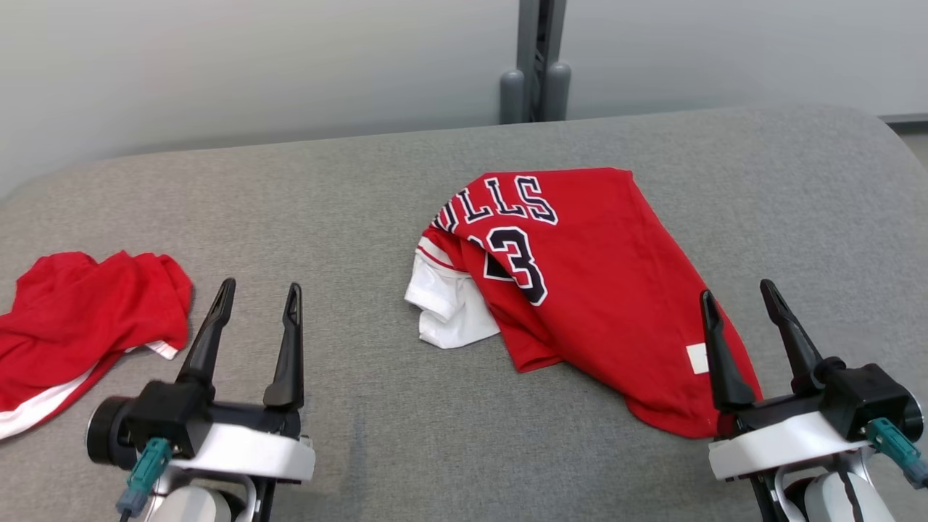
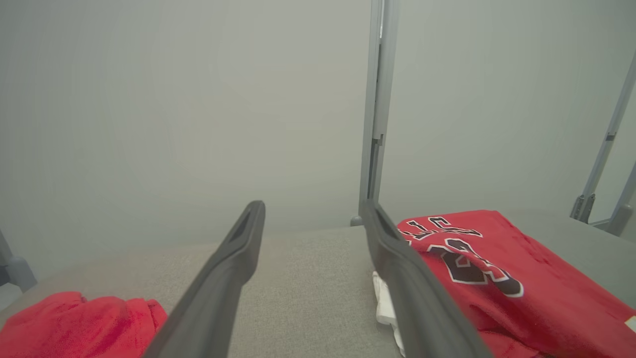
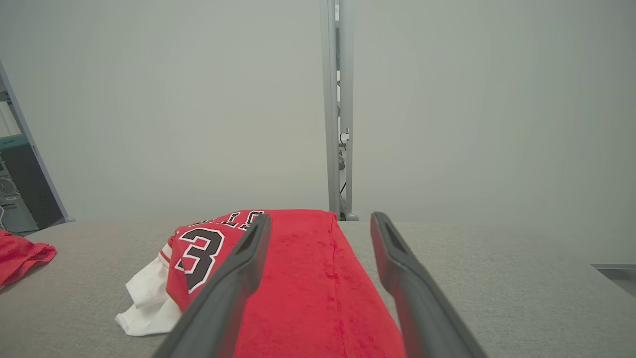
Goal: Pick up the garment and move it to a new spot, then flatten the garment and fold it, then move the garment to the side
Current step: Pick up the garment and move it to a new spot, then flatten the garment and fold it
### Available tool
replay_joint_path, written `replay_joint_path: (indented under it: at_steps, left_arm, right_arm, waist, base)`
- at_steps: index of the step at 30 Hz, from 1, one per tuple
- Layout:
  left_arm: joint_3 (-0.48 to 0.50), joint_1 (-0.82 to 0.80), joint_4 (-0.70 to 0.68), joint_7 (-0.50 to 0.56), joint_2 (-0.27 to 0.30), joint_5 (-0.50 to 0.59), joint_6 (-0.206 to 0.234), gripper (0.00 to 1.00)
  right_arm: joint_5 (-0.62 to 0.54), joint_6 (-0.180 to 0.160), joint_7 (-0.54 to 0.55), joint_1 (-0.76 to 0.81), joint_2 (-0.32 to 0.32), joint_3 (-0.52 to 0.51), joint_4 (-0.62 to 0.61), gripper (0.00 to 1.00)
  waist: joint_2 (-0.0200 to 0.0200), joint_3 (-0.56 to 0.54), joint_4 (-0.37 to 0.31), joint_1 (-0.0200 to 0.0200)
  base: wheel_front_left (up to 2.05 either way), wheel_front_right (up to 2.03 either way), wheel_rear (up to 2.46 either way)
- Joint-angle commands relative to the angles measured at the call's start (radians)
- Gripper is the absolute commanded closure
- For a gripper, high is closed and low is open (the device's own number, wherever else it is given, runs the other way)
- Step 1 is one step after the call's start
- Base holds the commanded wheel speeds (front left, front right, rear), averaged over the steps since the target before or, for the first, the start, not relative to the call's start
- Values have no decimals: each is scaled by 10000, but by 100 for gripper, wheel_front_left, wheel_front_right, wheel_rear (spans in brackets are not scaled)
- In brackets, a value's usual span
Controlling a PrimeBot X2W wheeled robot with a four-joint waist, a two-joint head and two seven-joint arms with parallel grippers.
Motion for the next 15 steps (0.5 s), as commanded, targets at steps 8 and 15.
replay_joint_path:
  at_steps: [8, 15]
  left_arm:
    - [1321, 940, -76, -32, -1308, 1010, -647, 0]
    - [1811, 1191, 68, -32, -1775, 1604, -1307, 0]
  right_arm:
    - [-56, -3, -19, 270, -56, -11, 30, 0]
    - [-55, -3, -19, 251, -56, 44, 76, 0]
  waist:
    - [0, -250, 421, 0]
    - [0, -296, 470, 0]
  base:
    - [0, 0, 0]
    - [0, 0, 0]
